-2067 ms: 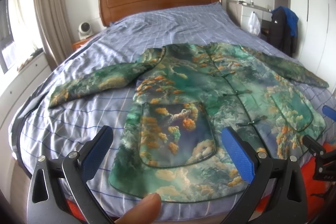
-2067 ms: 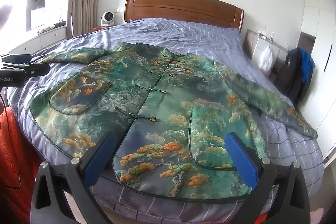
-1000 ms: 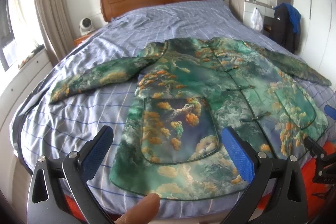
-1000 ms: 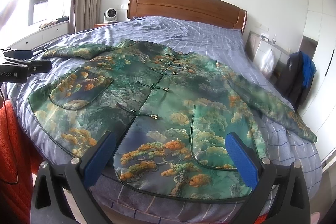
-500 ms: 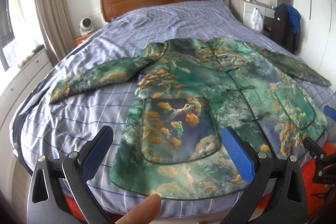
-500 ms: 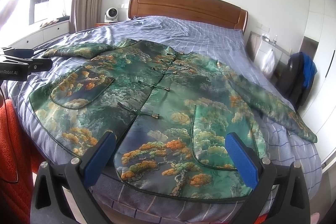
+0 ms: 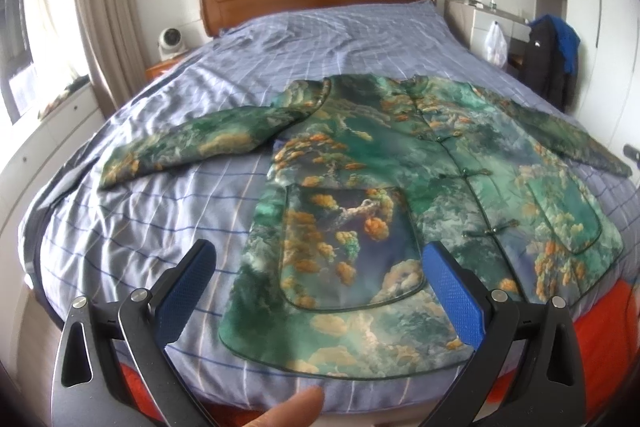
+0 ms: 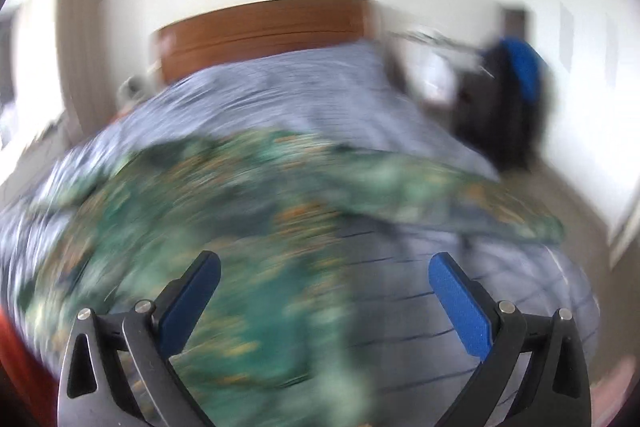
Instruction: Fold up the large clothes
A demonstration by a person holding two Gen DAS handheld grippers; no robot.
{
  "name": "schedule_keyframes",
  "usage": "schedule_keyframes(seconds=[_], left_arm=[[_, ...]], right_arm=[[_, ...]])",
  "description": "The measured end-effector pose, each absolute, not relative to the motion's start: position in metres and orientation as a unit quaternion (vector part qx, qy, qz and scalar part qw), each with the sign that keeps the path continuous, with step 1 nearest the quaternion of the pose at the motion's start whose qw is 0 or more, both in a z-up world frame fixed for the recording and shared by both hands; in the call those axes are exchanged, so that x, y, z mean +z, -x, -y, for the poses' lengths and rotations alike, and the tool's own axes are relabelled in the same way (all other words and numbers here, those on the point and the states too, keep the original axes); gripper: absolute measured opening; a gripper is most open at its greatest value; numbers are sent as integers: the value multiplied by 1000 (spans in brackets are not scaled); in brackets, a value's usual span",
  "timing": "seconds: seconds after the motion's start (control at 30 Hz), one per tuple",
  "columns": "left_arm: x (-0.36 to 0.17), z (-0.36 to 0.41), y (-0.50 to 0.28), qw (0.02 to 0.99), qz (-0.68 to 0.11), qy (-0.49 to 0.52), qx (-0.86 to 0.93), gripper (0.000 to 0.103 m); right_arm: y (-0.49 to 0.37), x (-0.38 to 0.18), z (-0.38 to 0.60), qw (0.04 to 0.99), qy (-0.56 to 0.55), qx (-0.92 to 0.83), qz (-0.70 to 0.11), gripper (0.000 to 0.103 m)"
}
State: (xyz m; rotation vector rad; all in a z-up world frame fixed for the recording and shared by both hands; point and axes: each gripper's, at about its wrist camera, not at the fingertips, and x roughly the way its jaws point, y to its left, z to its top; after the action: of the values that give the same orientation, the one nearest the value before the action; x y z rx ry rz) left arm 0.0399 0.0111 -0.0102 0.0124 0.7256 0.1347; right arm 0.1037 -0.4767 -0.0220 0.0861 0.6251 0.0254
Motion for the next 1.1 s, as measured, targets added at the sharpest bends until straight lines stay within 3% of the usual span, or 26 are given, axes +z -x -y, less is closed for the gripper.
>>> schedule_keyframes(seconds=[0.2,0.37,0.47,0.5,0.53,0.57,0.6,0.7,0.8,0.93,1.1], left_arm=[[-5,-7,-36,935,-347,-14,72,103],[-4,-3,-42,930,-360,-25,75,103],[-3,-2,-44,929,-361,-23,78,103],[-3,-1,-44,929,-361,-24,79,103],[-2,-2,-44,929,-362,-25,78,103],[-3,0,-45,927,-365,-28,78,103],[-3,0,-45,927,-366,-29,78,103],[-3,0,-44,929,-360,-31,78,103],[-11,-1,-47,928,-365,-28,74,103],[-22,-1,-54,923,-380,-9,59,103],[-21,0,-49,927,-371,-5,54,103]], right_arm=[[-162,-91,680,849,-405,-92,-326,103],[-173,-139,739,773,-568,-96,-265,100],[-187,-139,748,778,-567,-113,-245,71],[-193,-140,749,778,-564,-119,-250,54],[-200,-140,752,777,-558,-128,-261,29],[-207,-141,753,778,-544,-145,-280,14],[-212,-141,755,781,-519,-170,-304,9],[-223,-123,748,802,-448,-218,-330,7],[-239,-70,713,856,-334,-228,-321,7],[-262,13,633,919,-272,-111,-263,8],[-295,97,465,952,-192,95,-218,8]])
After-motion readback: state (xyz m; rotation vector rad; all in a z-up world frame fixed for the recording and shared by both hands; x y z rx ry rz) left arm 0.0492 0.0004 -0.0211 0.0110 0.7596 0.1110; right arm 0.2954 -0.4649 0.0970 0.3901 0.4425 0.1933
